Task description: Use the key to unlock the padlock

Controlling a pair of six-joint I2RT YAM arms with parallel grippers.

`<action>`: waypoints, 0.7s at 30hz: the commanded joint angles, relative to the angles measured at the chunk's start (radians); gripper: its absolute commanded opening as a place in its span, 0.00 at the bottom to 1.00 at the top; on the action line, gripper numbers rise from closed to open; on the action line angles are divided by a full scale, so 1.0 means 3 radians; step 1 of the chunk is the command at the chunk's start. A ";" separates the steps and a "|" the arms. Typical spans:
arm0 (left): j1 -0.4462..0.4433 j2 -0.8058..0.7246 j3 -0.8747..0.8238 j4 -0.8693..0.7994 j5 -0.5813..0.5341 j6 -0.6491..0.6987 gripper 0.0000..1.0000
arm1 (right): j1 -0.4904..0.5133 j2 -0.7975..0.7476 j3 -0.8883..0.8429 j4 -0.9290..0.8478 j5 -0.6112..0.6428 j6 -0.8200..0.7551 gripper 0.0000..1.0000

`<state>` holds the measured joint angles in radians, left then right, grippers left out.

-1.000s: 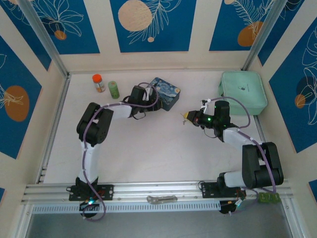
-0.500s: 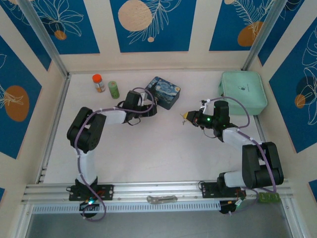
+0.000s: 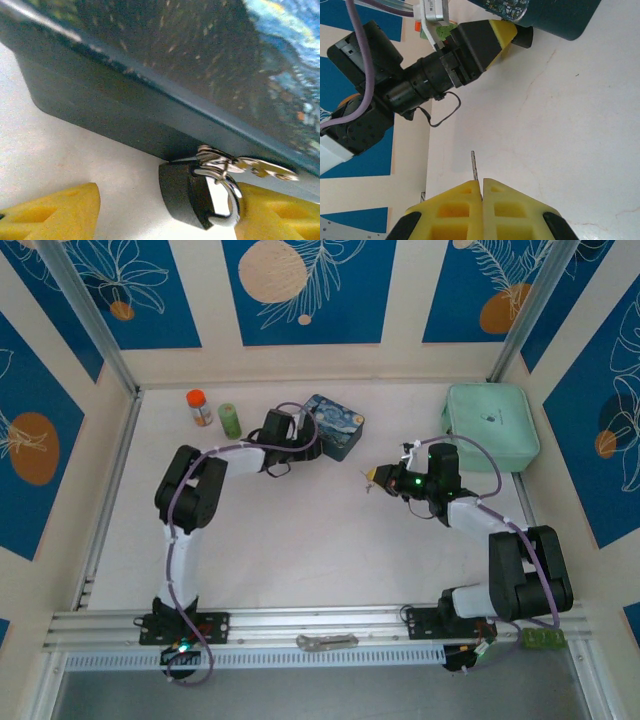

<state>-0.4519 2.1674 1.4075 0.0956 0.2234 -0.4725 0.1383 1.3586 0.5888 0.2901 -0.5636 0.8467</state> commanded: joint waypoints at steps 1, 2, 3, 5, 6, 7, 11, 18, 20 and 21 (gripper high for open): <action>-0.0012 0.0123 0.0098 -0.0024 0.0078 -0.0043 0.68 | 0.0035 0.0005 0.0101 -0.0056 0.0020 0.0026 0.00; -0.0017 0.0149 0.0109 -0.0013 0.0089 -0.0059 0.68 | 0.0039 0.0020 0.0108 -0.0051 0.0018 0.0032 0.00; -0.0023 0.0165 0.0118 -0.0002 0.0094 -0.0075 0.68 | 0.0040 0.0029 0.0109 -0.0047 0.0013 0.0031 0.00; -0.0027 0.0186 0.0147 0.0021 0.0091 -0.0098 0.67 | 0.0049 0.0044 0.0113 -0.0043 0.0014 0.0032 0.00; -0.0028 0.0191 0.0154 0.0041 0.0099 -0.0124 0.66 | 0.0048 0.0050 0.0121 -0.0042 0.0015 0.0032 0.00; -0.0028 0.0190 0.0156 0.0073 0.0108 -0.0154 0.65 | 0.0052 0.0057 0.0123 -0.0039 0.0008 0.0036 0.00; -0.0048 0.0155 0.0106 0.0247 0.0223 -0.0368 0.57 | 0.0058 0.0045 0.0121 -0.0036 0.0025 0.0044 0.00; -0.0211 -0.0063 -0.0149 0.0310 0.0029 -0.0435 0.58 | 0.0074 0.0049 0.0118 -0.0019 0.0023 0.0049 0.00; -0.0217 -0.0051 -0.0108 0.0211 0.0037 -0.0398 0.64 | 0.0081 0.0054 0.0119 -0.0016 0.0011 0.0051 0.00; -0.0217 -0.0053 -0.0099 0.0203 0.0087 -0.0404 0.64 | 0.0080 0.0053 0.0126 -0.0016 0.0004 0.0051 0.00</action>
<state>-0.4988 2.1780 1.3876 0.1997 0.2363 -0.5961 0.1535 1.3663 0.6003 0.2909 -0.5560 0.8509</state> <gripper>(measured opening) 0.636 0.051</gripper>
